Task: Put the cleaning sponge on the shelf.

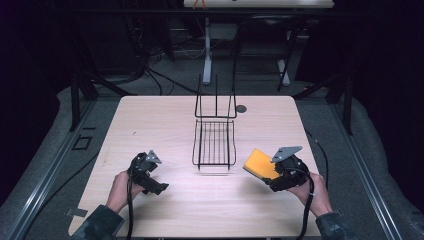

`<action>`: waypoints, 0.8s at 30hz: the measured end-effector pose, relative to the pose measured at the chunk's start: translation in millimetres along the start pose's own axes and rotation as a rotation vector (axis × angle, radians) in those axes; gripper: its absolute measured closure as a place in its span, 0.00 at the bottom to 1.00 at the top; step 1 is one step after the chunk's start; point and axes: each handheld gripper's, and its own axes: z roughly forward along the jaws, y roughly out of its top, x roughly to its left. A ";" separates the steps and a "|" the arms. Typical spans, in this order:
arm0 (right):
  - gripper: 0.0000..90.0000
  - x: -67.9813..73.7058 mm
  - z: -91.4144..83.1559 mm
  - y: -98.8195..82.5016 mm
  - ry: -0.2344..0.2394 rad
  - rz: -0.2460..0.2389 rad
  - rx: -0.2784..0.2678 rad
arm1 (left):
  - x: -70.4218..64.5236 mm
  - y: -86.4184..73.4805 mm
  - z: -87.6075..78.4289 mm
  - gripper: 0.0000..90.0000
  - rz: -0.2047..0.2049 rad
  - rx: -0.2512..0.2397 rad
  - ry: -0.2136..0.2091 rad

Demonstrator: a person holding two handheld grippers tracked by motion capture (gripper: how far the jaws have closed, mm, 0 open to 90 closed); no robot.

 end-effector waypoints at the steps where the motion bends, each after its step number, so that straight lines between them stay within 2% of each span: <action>1: 0.26 -0.2 -0.6 0.5 -0.002 0.000 -0.001 | 0.2 0.2 -0.1 0.00 0.001 0.002 -0.006; 14: 0.26 -0.5 -3.6 8.7 -0.012 0.022 -0.019 | -0.8 0.4 0.8 0.00 0.000 0.002 0.002; 24: 0.26 -0.6 -2.1 18.0 -0.011 0.009 -0.024 | -1.4 0.7 0.4 0.00 0.007 -0.001 0.008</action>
